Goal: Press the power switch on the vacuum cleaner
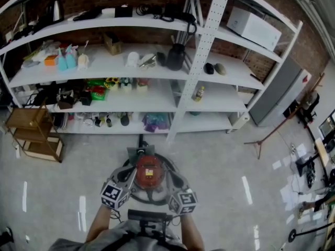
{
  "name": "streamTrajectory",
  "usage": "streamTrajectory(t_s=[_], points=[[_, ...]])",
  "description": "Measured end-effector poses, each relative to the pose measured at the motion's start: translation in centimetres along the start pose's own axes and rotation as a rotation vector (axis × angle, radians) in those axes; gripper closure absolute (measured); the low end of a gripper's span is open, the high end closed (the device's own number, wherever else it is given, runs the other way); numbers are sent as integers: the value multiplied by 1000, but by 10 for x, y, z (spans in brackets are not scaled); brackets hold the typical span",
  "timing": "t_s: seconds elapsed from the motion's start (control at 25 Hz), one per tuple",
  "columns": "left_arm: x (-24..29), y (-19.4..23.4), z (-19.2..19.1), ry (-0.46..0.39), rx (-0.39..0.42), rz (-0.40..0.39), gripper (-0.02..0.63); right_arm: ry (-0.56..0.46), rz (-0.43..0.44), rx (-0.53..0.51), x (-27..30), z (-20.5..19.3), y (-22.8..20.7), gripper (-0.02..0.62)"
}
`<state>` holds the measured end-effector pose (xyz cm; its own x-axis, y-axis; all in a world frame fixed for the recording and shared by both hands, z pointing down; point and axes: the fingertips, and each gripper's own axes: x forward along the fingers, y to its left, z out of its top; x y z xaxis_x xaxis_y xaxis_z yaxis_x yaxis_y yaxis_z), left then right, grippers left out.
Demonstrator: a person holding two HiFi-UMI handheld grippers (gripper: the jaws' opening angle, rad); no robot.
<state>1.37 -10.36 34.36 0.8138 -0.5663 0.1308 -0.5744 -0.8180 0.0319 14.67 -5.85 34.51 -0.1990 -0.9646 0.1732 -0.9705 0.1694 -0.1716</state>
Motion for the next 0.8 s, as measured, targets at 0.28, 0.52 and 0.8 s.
streamTrajectory(t_s=[0.28, 0.52, 0.8], points=[[0, 3, 2, -2, -8, 6, 600, 1, 8, 0, 4, 0, 1, 583], [2, 7, 4, -9, -10, 15, 600, 0, 23, -3, 7, -1, 2, 584], [1, 6, 3, -6, -15, 20, 600, 2, 26, -8, 6, -1, 2, 584]])
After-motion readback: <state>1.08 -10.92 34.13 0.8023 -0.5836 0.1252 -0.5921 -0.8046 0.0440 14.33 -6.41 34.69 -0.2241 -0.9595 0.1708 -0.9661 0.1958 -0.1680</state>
